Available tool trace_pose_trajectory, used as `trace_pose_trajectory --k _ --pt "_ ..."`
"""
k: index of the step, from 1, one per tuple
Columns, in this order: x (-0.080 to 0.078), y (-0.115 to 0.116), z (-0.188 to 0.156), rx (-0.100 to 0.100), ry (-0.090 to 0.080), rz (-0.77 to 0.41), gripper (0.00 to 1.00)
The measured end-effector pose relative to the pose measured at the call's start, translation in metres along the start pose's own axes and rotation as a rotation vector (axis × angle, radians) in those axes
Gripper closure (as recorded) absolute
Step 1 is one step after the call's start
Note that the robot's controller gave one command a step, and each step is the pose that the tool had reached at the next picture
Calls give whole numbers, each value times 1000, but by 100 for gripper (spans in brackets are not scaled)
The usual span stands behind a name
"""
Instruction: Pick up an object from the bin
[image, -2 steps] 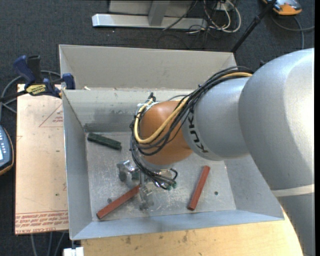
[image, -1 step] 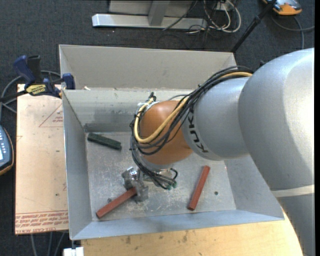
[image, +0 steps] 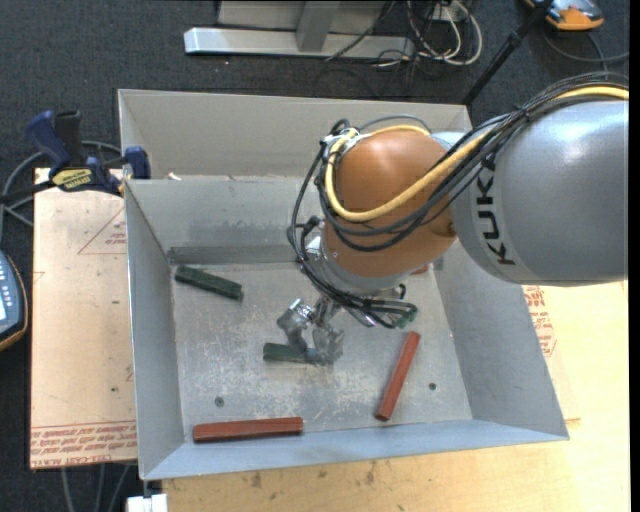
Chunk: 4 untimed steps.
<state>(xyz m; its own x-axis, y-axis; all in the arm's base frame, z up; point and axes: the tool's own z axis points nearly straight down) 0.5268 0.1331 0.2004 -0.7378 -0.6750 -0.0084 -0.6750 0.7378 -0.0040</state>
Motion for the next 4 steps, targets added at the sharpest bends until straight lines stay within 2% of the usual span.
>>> trace_pose_trajectory --k 1,2,3,4 --pt "1 1 3 -5 5 0 0" --pt "42 -66 22 -3 9 -25 0" --pt "-3 -52 83 -6 9 259 0" --pt "6 -45 134 -6 11 242 0"
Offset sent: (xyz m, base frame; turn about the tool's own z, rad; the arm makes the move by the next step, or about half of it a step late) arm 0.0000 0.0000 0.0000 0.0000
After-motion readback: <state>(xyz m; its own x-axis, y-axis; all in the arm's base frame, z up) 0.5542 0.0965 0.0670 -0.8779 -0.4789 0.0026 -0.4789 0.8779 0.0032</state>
